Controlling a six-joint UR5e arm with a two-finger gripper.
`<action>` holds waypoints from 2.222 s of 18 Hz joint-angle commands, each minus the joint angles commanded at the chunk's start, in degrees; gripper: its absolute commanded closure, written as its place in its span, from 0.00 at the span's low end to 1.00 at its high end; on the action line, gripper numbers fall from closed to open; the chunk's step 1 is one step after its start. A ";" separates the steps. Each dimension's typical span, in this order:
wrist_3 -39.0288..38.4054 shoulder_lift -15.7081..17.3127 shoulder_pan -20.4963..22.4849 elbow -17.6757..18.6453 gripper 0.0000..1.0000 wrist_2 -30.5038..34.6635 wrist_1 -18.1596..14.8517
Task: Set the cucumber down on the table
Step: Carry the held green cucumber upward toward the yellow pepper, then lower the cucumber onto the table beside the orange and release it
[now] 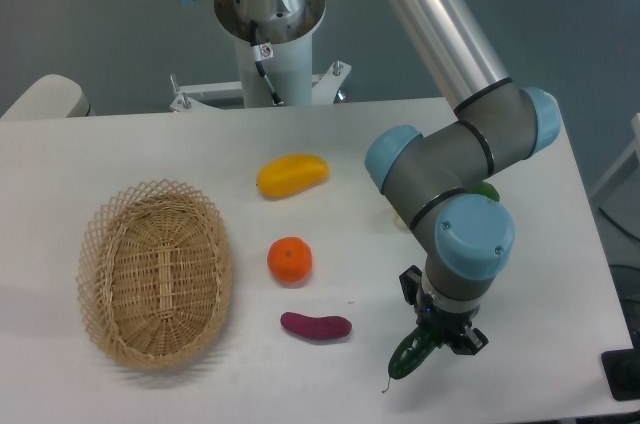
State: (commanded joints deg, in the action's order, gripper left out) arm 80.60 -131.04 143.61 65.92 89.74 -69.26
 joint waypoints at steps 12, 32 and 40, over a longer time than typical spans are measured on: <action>-6.58 6.75 -0.18 11.05 0.87 3.16 -1.94; -26.28 22.76 0.35 41.31 0.00 3.52 12.57; -26.89 22.94 0.18 37.46 0.00 3.52 12.13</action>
State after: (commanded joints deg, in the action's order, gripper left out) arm 53.70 -108.10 143.79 103.37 93.25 -57.13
